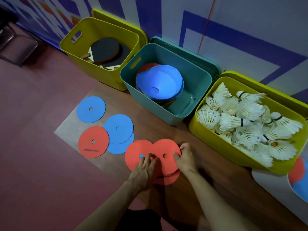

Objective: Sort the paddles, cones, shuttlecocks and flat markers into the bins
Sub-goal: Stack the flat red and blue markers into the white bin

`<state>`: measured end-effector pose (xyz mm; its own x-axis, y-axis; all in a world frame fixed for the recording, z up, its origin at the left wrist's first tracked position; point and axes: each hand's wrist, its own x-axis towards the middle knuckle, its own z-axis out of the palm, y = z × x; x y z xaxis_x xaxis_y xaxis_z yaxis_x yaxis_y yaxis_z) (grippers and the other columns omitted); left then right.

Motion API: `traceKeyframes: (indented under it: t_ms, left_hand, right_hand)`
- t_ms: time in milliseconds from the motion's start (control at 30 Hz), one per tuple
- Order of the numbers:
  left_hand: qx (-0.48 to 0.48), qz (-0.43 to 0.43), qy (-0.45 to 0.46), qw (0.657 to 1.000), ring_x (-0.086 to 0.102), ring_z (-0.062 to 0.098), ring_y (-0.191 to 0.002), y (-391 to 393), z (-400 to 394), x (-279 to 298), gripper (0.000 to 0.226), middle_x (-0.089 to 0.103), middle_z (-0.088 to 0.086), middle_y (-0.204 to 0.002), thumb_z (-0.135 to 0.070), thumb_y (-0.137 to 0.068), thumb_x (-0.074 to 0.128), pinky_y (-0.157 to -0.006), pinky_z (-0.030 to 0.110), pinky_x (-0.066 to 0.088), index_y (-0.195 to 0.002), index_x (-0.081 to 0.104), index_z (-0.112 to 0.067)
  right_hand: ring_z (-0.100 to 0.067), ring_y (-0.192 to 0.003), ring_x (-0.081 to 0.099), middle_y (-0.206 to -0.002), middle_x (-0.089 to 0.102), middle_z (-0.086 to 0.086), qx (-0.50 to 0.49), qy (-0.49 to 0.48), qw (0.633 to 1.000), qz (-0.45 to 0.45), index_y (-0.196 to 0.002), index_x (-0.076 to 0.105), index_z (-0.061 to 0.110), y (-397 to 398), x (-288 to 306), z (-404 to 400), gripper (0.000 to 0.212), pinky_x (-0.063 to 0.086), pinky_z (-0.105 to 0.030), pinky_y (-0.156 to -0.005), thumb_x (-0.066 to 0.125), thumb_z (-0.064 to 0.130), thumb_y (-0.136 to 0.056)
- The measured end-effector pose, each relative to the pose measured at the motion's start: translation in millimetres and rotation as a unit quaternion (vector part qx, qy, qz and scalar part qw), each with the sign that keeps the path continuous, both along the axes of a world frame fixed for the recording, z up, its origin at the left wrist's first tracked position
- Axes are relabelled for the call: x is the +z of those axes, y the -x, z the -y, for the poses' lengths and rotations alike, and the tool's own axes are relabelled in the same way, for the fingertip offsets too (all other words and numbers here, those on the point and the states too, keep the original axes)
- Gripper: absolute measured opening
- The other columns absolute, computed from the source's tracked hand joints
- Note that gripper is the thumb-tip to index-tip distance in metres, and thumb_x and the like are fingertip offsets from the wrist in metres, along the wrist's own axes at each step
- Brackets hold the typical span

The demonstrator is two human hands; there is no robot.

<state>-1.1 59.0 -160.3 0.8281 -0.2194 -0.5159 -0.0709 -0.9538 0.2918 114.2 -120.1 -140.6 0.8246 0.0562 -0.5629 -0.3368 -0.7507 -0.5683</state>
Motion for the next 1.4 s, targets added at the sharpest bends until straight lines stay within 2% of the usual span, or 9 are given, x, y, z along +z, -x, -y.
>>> traceKeyframes:
  t_ms: [100,200,433,667,800,900,1033,1167,1400]
  left_hand:
    - [0.017,-0.008,-0.027,0.999,0.045,0.044,-0.125,-3,7,11,0.112,0.033,0.023,-0.151,-0.053,-0.066,0.071,-0.094,0.052,0.049,-0.156,0.015,-0.017]
    - [-0.006,-0.004,-0.048,0.999,0.048,0.043,-0.121,-19,20,12,0.112,0.037,0.025,-0.149,-0.068,-0.064,0.064,-0.088,0.052,0.048,-0.154,0.021,-0.018]
    - [-0.121,0.002,-0.112,0.986,0.020,0.042,-0.142,-74,69,14,0.127,0.002,0.030,-0.159,-0.071,-0.068,0.068,-0.111,0.052,0.027,-0.158,-0.004,-0.018]
    - [-0.170,0.011,-0.204,0.964,0.033,0.037,-0.129,-88,83,17,0.110,0.026,0.021,-0.147,-0.059,-0.069,0.076,-0.099,0.045,0.032,-0.153,0.018,-0.017]
    - [-0.198,0.043,-0.161,0.966,0.043,0.030,-0.096,-85,78,20,0.050,0.056,0.015,-0.116,-0.033,-0.063,0.076,-0.075,0.041,0.042,-0.111,0.066,-0.027]
    - [-0.206,0.093,-0.068,0.972,0.053,0.026,-0.088,-78,85,28,0.042,0.061,0.002,-0.103,-0.023,-0.059,0.077,-0.071,0.039,0.044,-0.098,0.062,-0.029]
    - [-0.179,0.107,0.089,0.974,0.056,0.023,-0.100,-75,122,77,0.017,0.059,-0.004,-0.112,-0.039,-0.089,0.052,-0.082,0.040,0.045,-0.104,0.051,-0.031]
    - [-0.171,0.179,0.135,0.960,0.050,0.021,-0.091,-81,172,145,0.018,0.050,-0.003,-0.099,-0.043,-0.097,0.034,-0.076,0.038,0.042,-0.107,0.045,-0.034]
    - [-0.194,0.253,0.205,0.925,0.049,0.014,-0.086,-91,257,227,0.030,0.044,-0.008,-0.104,-0.011,-0.091,0.057,-0.065,0.031,0.043,-0.112,0.052,-0.032]
  right_hand:
    - [-0.032,-0.083,0.062,-0.086,0.055,0.001,0.034,0.022,0.996,0.084,-0.103,0.037,0.021,7,22,17,0.028,0.041,-0.035,-0.063,0.063,0.020,-0.092]
    - [-0.028,-0.093,0.062,-0.102,0.061,-0.001,0.070,0.039,0.984,0.157,-0.113,0.043,0.021,16,40,58,0.026,0.042,-0.037,-0.067,0.058,0.015,-0.094]
    - [-0.018,-0.114,0.056,-0.126,0.053,0.004,0.063,0.107,0.988,0.092,-0.126,0.061,0.023,63,44,173,0.031,0.042,-0.027,-0.087,0.049,0.015,-0.098]
    - [-0.016,-0.105,0.058,-0.113,0.055,0.004,0.001,0.102,0.990,0.102,-0.113,0.067,0.022,96,40,182,0.030,0.035,-0.015,-0.086,0.055,0.006,-0.091]
    - [-0.018,-0.103,0.059,-0.110,0.055,0.003,-0.002,0.094,0.988,0.119,-0.112,0.067,0.022,102,36,183,0.029,0.038,-0.019,-0.085,0.056,0.006,-0.090]
    - [-0.014,-0.104,0.059,-0.113,0.055,0.005,0.021,0.076,0.986,0.146,-0.117,0.067,0.022,100,47,189,0.030,0.035,-0.012,-0.085,0.056,0.008,-0.093]
    - [-0.010,-0.115,0.050,-0.125,0.056,0.000,0.008,0.063,0.976,0.207,-0.129,0.064,0.018,91,77,210,0.036,0.027,-0.005,-0.094,0.054,0.006,-0.096]
    - [-0.002,-0.134,0.039,-0.143,0.043,0.003,0.019,0.010,0.961,0.275,-0.135,0.061,0.015,89,111,251,0.046,0.019,-0.003,-0.109,0.050,-0.005,-0.094]
    - [0.002,-0.134,0.039,-0.143,0.049,-0.002,-0.031,0.018,0.932,0.360,-0.134,0.061,0.018,89,175,345,0.054,0.025,-0.006,-0.109,0.042,0.002,-0.086]
